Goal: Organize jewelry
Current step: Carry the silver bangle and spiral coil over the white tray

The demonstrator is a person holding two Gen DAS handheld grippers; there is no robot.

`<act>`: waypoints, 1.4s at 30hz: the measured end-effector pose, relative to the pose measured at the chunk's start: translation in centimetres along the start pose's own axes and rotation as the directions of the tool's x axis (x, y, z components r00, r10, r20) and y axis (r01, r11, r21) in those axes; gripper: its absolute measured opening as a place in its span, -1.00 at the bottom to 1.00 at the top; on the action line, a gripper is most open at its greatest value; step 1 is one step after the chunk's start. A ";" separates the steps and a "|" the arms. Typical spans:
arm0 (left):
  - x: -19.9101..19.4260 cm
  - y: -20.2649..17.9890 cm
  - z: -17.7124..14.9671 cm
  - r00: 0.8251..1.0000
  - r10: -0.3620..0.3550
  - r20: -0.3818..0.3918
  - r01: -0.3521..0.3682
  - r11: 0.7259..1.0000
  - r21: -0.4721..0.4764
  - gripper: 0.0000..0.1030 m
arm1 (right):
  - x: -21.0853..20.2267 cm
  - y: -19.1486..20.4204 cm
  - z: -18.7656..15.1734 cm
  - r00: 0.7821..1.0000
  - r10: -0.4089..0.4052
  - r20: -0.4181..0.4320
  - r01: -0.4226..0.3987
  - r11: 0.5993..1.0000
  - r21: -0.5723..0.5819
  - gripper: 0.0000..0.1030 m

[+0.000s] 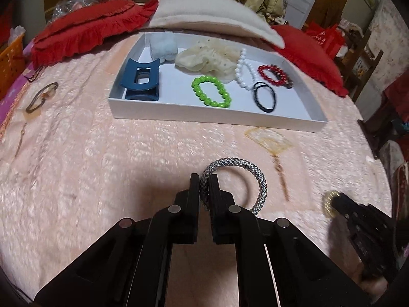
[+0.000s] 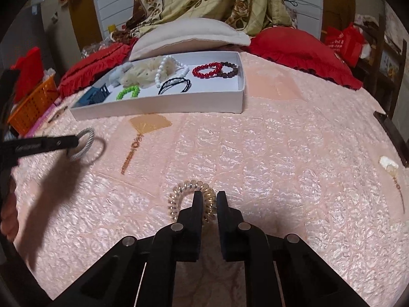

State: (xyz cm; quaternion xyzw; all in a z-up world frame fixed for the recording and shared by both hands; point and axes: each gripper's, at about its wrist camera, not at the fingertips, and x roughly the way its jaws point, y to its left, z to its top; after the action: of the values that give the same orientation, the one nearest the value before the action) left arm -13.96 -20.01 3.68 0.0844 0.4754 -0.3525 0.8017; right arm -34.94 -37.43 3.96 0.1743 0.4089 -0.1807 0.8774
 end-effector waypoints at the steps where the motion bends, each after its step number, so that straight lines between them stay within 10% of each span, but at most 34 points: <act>1: -0.5 -0.1 -0.2 1.000 -0.008 0.002 0.008 1.000 -0.004 -0.89 | -0.2 0.0 0.1 1.000 0.004 0.005 -0.004 1.000 0.007 -0.80; 25: -10.8 -1.5 -3.7 0.985 -0.026 0.168 0.024 1.000 0.011 -0.89 | -7.5 1.7 0.8 0.992 0.078 0.102 -0.082 0.996 0.035 -0.81; 42: -13.2 -1.0 -4.9 0.956 0.207 0.206 -0.219 0.975 0.037 -0.89 | -10.1 4.6 0.9 0.986 0.103 0.131 -0.104 0.995 -0.003 -0.81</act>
State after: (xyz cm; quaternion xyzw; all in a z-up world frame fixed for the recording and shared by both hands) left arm -21.99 -12.05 12.08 0.1226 0.3695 -0.2848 0.8760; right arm -38.27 -32.12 13.11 0.1847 0.3404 -0.1466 0.9102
